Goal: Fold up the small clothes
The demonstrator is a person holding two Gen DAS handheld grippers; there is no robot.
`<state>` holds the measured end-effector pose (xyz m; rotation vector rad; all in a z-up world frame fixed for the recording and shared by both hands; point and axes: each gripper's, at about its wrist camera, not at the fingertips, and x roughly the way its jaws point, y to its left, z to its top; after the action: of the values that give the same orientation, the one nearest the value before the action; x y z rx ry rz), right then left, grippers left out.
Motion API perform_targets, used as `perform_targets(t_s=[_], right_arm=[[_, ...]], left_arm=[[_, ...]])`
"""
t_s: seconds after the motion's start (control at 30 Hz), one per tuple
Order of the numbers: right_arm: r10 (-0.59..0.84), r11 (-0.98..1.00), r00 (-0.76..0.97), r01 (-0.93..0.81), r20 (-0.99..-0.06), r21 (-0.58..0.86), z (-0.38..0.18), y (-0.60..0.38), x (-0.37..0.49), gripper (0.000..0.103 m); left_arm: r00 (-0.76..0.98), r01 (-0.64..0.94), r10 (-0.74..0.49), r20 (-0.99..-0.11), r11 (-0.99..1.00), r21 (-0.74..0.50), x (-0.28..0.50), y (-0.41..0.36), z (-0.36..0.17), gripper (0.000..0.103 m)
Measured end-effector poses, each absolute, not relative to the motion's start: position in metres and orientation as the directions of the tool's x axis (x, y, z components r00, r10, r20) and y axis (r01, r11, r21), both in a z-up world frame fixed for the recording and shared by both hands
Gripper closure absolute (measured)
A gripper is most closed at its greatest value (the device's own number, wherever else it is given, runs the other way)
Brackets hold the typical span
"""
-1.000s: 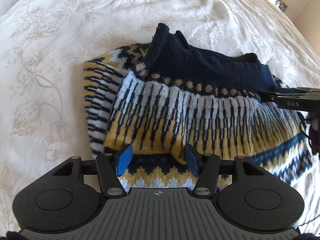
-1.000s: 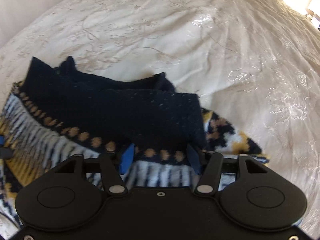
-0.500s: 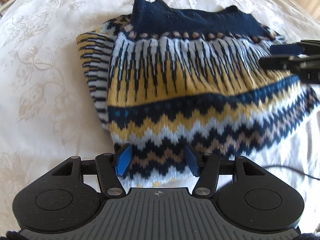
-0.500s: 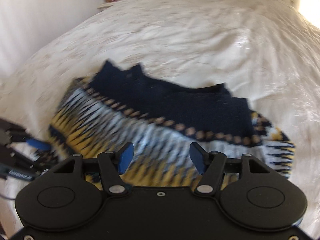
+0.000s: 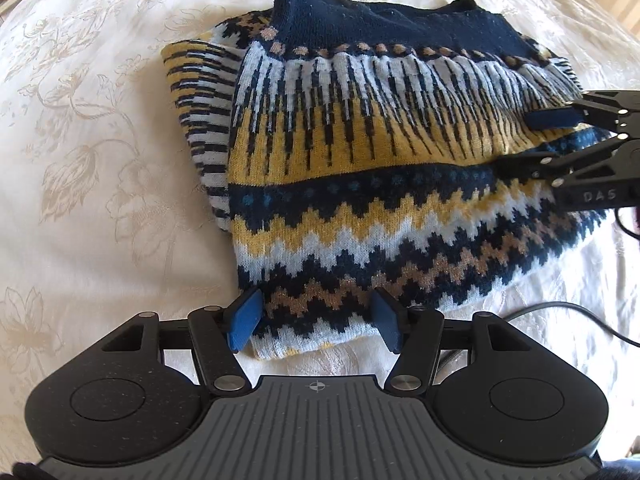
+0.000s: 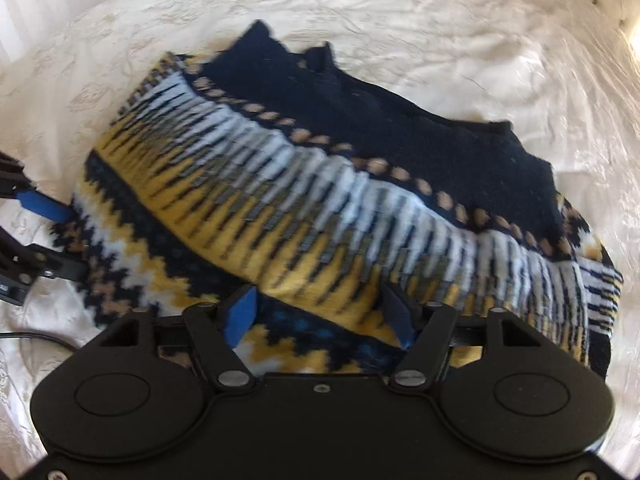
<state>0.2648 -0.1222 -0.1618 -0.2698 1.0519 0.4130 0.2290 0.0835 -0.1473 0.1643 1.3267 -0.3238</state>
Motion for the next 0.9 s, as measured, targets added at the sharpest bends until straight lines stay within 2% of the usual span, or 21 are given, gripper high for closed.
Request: perform_targets(t_s=[0.1,0.33,0.53,0.6,0.9], right_arm=[[0.234,0.902,0.438,-0.431,-0.868,0.025,-0.150,-0.134,0.262,0.031],[0.278,0.935,0.465,-0.331,-0.841,0.126,-0.137,-0.170,0.255,0.020],[0.197,0.971,0.419,-0.210,-0.887,0.117,-0.153,-0.197,0.270,0.013],[0.192,0.976,0.411,-0.172,-0.891,0.131,-0.156,-0.205,0.271,0.007],[0.252,0.968,0.419,-0.118,-0.872,0.223,-0.153,-0.233,0.270,0.004]], left_arm=[[0.205,0.279,-0.147,-0.968,0.956,-0.086,0.233,0.083,-0.138,0.045],[0.286,0.192,-0.219,-0.933,0.967,-0.168,0.251,0.070,-0.105,0.045],[0.244,0.129,-0.182,-0.953,0.979,-0.154,0.286,0.046,-0.131,0.045],[0.211,0.100,-0.170,-0.963,0.983,-0.151,0.293,0.045,-0.142,0.045],[0.185,0.099,-0.171,-0.968,0.983,-0.155,0.302,0.042,-0.161,0.036]])
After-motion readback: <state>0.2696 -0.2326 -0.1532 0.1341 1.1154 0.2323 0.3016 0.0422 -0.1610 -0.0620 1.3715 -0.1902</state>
